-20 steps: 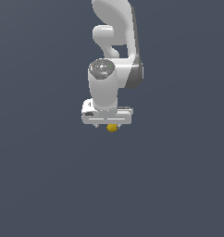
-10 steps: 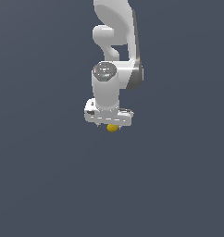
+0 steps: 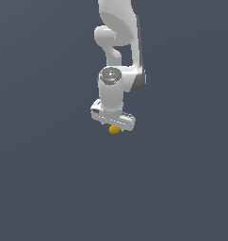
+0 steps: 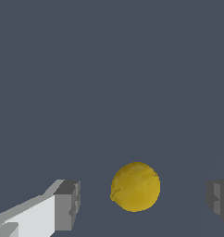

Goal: Pick up the object and move it to a goal position.

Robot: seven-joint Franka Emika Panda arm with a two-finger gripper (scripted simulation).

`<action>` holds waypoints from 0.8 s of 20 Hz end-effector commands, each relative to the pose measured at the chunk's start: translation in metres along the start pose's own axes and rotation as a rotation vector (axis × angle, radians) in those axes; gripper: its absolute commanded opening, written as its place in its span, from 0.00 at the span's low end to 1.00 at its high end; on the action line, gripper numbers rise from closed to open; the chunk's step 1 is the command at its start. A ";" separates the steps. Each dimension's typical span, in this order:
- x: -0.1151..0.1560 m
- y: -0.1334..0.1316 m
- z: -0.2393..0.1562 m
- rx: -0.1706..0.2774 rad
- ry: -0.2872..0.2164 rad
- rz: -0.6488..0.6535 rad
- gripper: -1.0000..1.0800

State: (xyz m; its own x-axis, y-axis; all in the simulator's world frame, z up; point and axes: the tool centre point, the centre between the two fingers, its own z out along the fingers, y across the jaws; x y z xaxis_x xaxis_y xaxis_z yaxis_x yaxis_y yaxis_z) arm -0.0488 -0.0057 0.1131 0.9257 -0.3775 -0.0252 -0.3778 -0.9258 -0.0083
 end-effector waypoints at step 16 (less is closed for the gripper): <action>-0.039 0.009 0.034 -0.004 0.024 0.336 0.96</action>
State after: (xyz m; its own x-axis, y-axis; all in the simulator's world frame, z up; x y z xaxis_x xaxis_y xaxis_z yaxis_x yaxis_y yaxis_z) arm -0.0869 0.0009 0.0818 0.7610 -0.6488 -0.0037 -0.6488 -0.7610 0.0000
